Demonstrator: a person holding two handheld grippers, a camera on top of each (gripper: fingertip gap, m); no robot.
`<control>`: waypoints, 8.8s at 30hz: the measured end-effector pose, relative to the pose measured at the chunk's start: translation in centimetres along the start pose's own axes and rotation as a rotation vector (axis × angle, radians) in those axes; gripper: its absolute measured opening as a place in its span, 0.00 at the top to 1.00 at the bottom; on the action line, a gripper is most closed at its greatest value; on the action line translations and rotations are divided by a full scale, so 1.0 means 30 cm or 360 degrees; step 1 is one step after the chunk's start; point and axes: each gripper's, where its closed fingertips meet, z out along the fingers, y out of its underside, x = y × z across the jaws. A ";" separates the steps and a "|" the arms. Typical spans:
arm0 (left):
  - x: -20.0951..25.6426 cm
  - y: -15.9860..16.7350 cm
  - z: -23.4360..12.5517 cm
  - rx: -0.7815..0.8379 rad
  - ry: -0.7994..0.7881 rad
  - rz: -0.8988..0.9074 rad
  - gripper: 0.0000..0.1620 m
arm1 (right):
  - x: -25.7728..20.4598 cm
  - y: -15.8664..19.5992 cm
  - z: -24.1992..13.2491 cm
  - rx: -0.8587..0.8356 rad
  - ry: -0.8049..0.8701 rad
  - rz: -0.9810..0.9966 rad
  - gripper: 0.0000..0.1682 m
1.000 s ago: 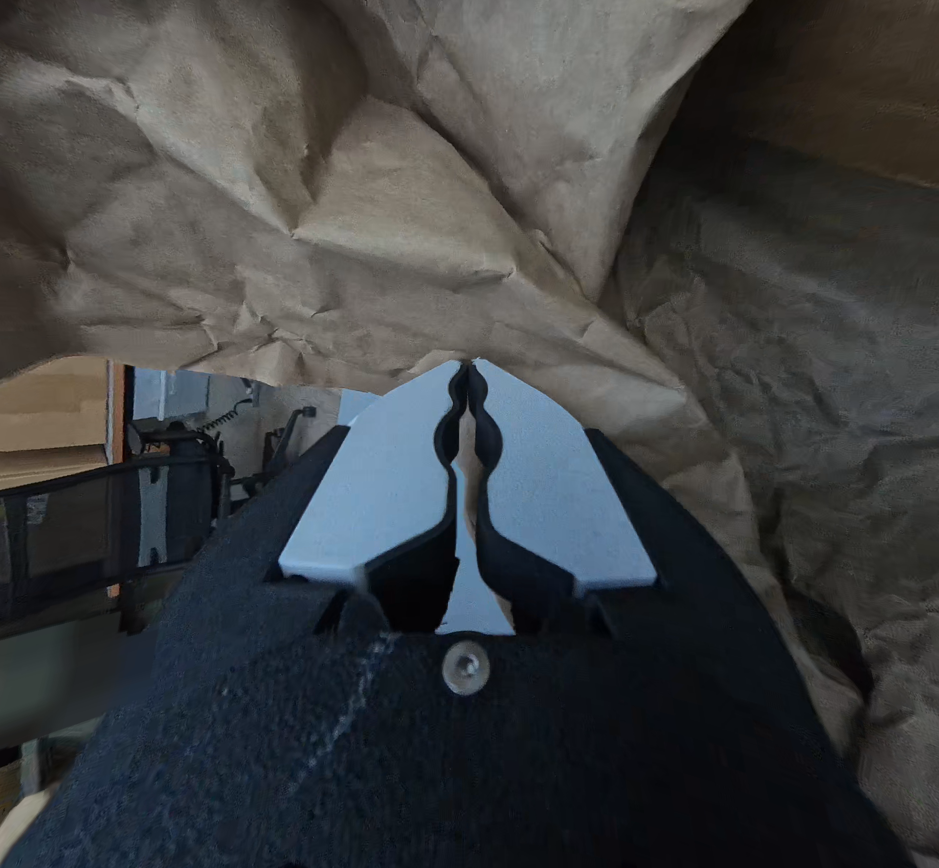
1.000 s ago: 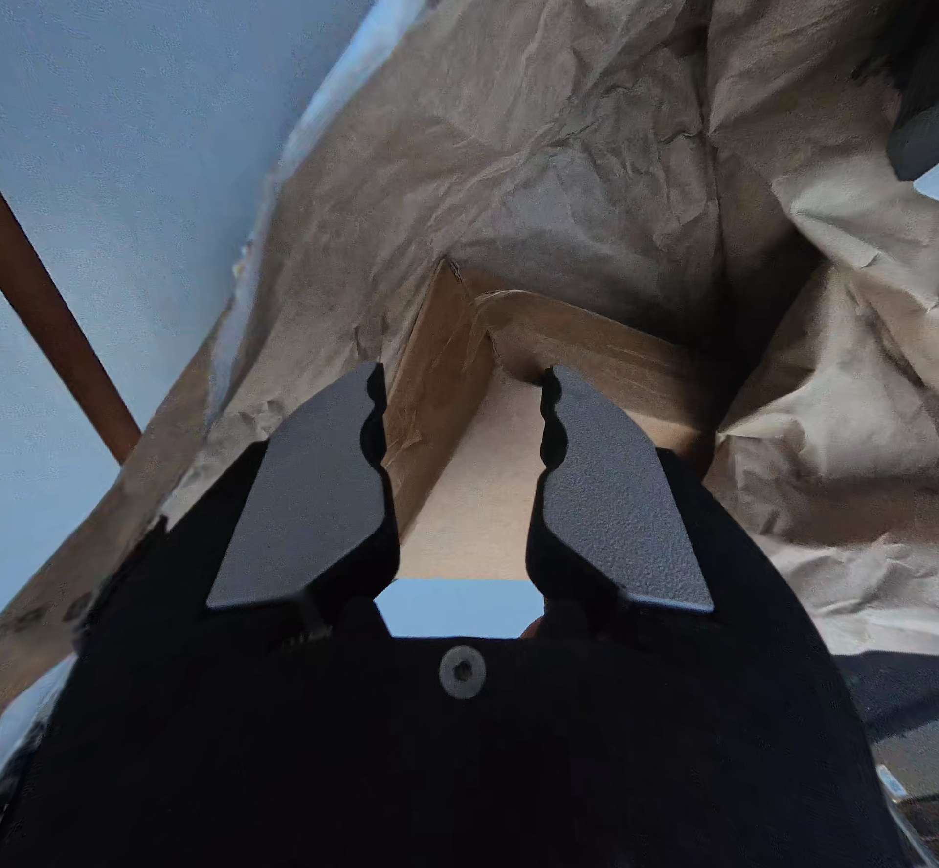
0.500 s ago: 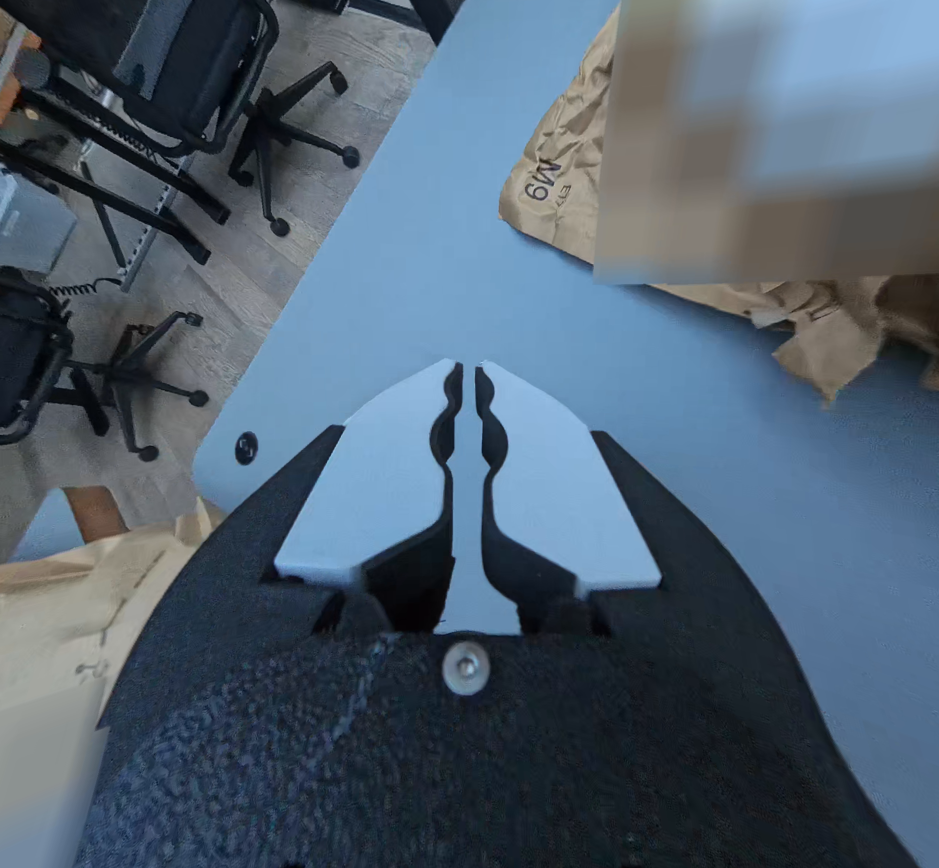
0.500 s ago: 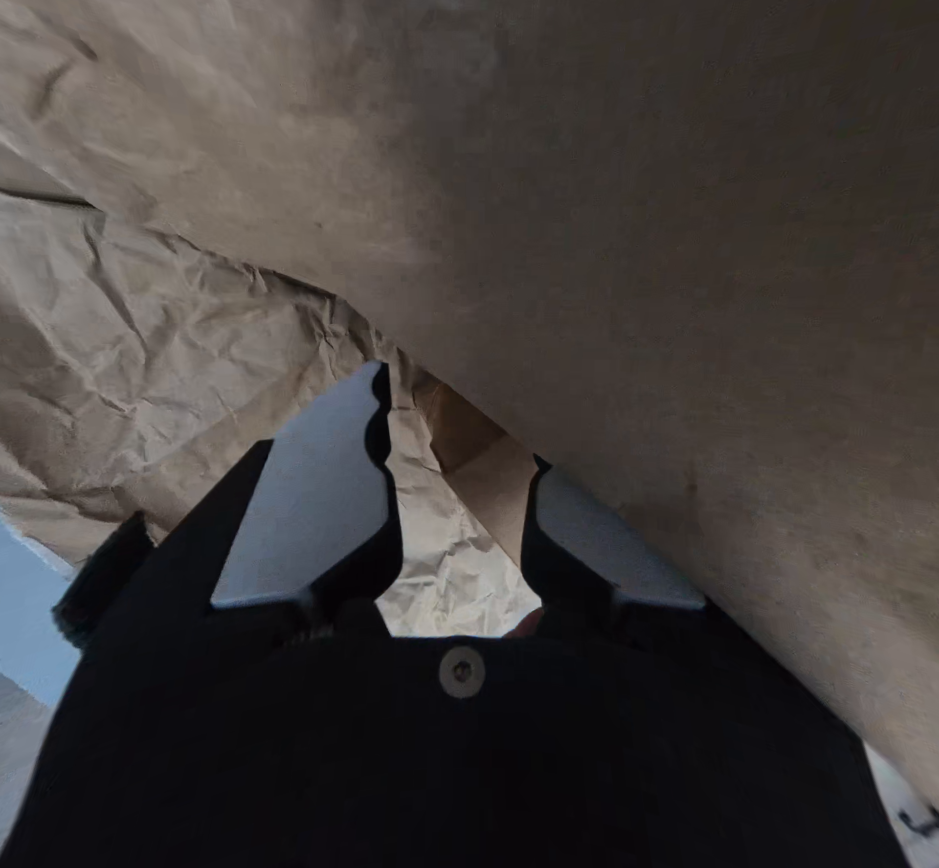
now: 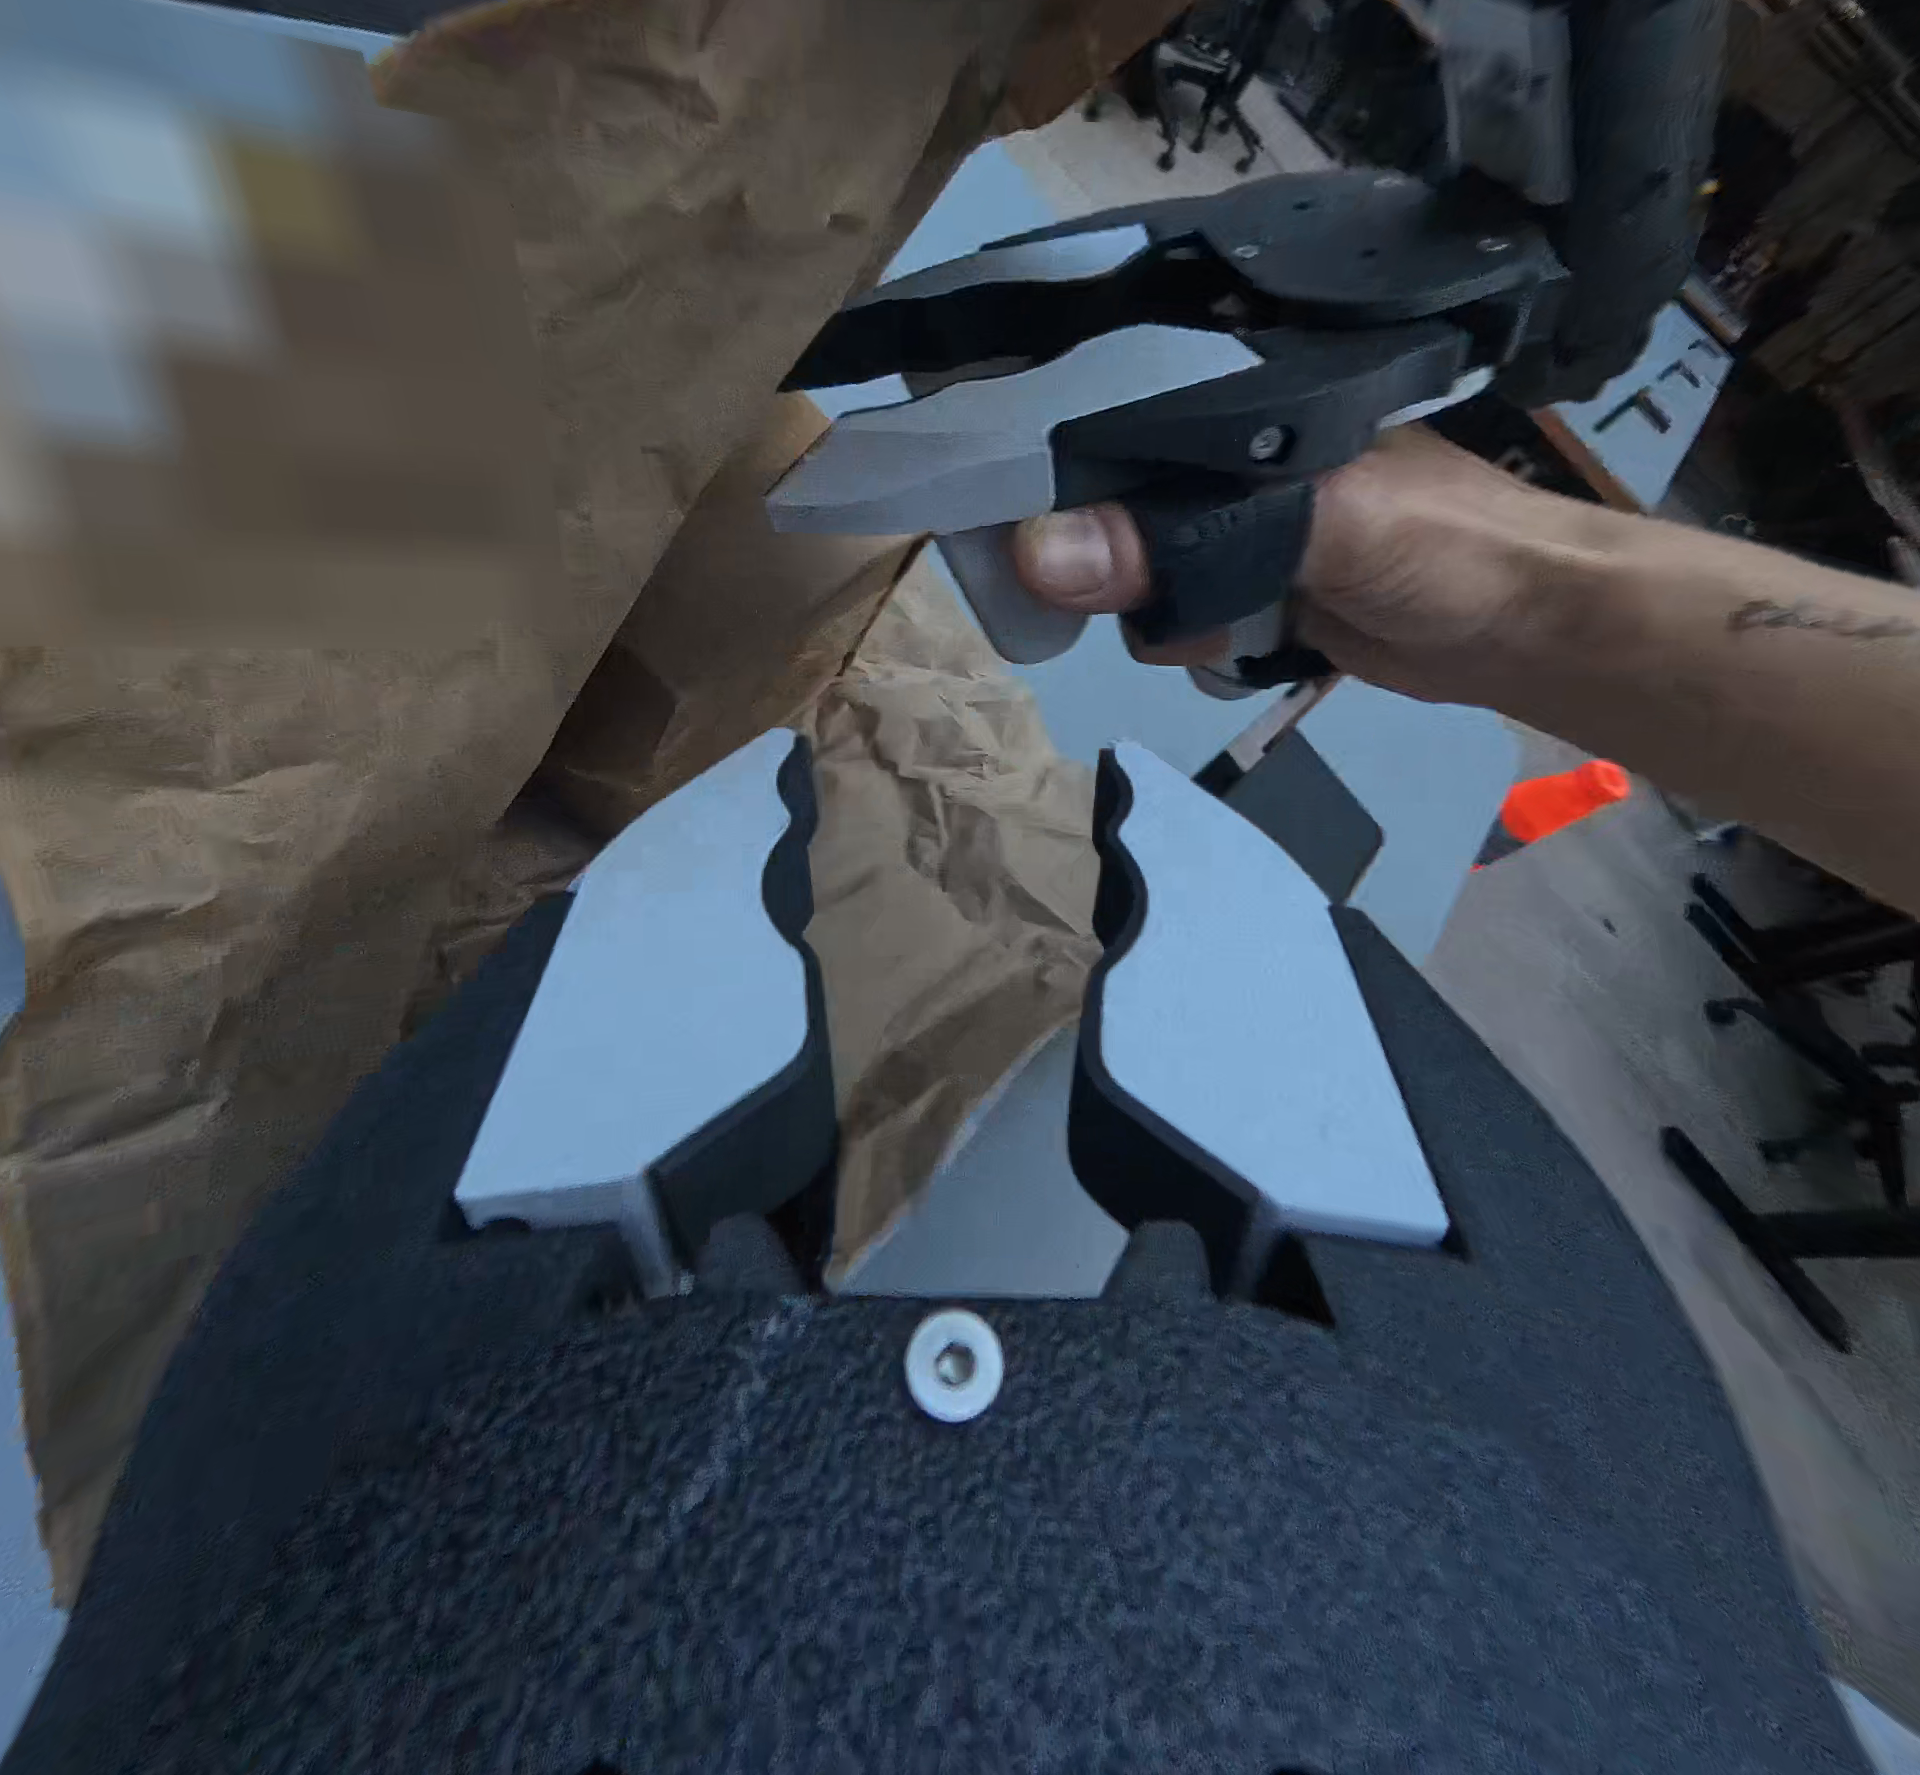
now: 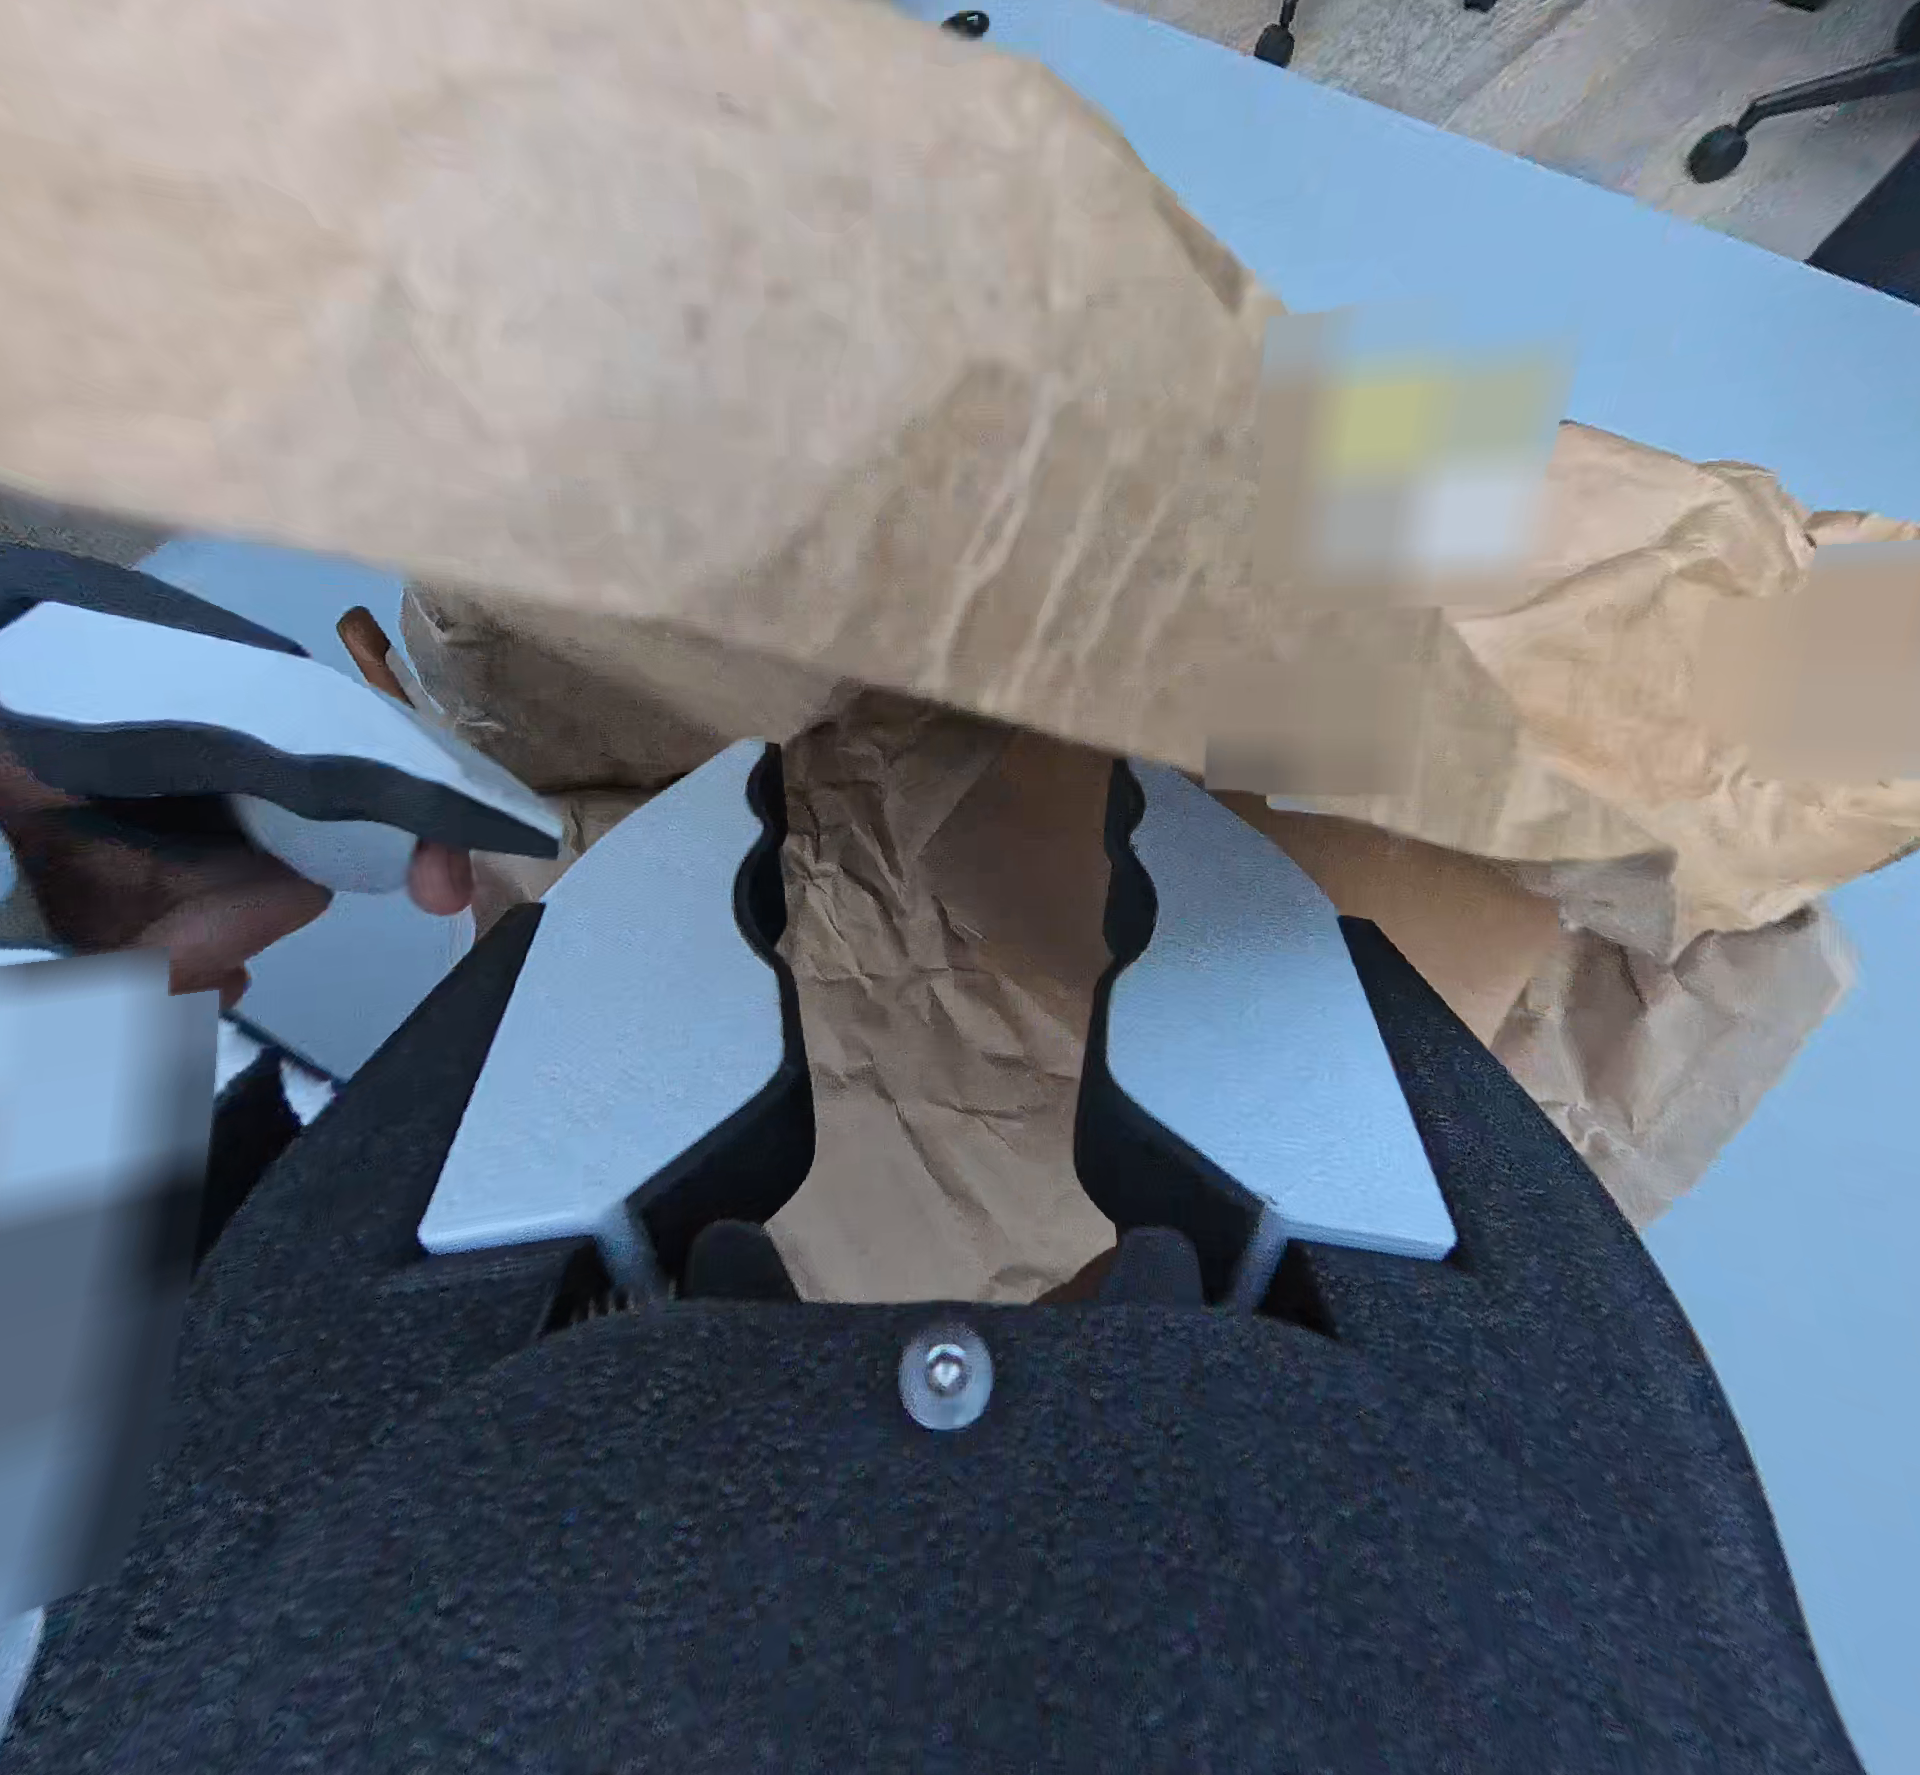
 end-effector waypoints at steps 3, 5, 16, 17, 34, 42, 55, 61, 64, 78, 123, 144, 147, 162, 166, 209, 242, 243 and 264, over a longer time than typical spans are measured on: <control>-0.111 0.070 0.096 -0.0014 -0.0399 0.0283 0.65 | 0.041 0.063 -0.087 -0.0009 -0.0021 -0.0053 0.61; -0.173 0.087 0.103 0.0008 -0.0557 0.0401 0.64 | 0.077 0.113 -0.151 0.0011 -0.0037 -0.0119 0.59; -0.322 0.122 0.256 -0.0159 -0.0710 0.0757 0.67 | 0.318 0.401 0.036 -0.0049 -0.0193 -0.0318 0.57; -0.323 0.123 0.272 -0.0175 -0.0700 0.0771 0.69 | 0.317 0.398 0.054 -0.0035 -0.0183 -0.0363 0.59; -0.338 -0.192 0.152 0.0086 -0.0665 0.0474 0.79 | 0.206 0.143 0.028 0.0088 -0.0216 -0.0163 0.63; -0.296 -0.390 -0.018 -0.0008 -0.0641 0.0320 0.79 | 0.028 -0.023 -0.032 0.0157 -0.0440 0.0177 0.64; -0.410 -0.262 -0.191 -0.0059 -0.0685 -0.0152 0.75 | -0.162 -0.016 0.040 -0.0002 -0.0585 0.0335 0.66; -0.411 -0.317 -0.339 0.0190 -0.0513 -0.0058 0.73 | -0.190 -0.124 0.061 0.0192 -0.0776 0.0261 0.61; -0.414 -0.267 -0.458 0.0117 -0.0469 0.0111 0.65 | -0.141 -0.125 0.025 0.0266 -0.0717 -0.0006 0.62; -0.655 0.039 -0.300 -0.0345 0.0236 0.0825 0.96 | -0.165 0.042 0.229 0.0057 -0.0822 -0.0655 0.66; -1.028 0.144 -0.584 -0.0484 -0.0250 0.1019 0.49 | -0.560 -0.248 0.360 -0.0037 -0.0039 -0.0126 0.51; -0.850 -0.017 -0.782 -0.0387 -0.0487 0.1024 0.52 | -0.585 -0.176 0.476 -0.0279 0.0223 -0.0440 0.53; -0.683 -0.121 -0.816 -0.0361 -0.0487 0.1035 0.52 | -0.605 -0.275 0.312 -0.0184 0.0201 -0.0466 0.53; 0.285 -0.038 0.340 -0.0275 0.0131 0.1206 0.52 | 0.164 0.299 -0.808 -0.0311 0.0750 -0.0239 0.53; 0.307 0.054 0.701 -0.0391 0.0163 0.1174 0.52 | 0.479 0.519 -0.839 -0.0281 0.0688 -0.0120 0.53; -0.427 -0.259 -0.105 -0.1693 -0.1346 0.2873 0.51 | 0.024 0.309 0.258 -0.0429 -0.0248 0.0867 0.54; -0.950 -0.608 -0.796 -0.1228 -0.1565 0.1466 0.99 | 0.462 -0.335 -0.299 -0.1016 0.0429 -0.1496 1.00; -0.936 -0.603 -0.787 -0.1236 -0.1565 0.1577 0.99 | 0.460 -0.342 -0.292 -0.1016 0.0447 -0.1581 1.00; -0.809 -0.504 -0.715 -0.1403 -0.1360 0.2045 0.99 | 0.393 -0.256 -0.257 -0.1184 0.0231 -0.1894 1.00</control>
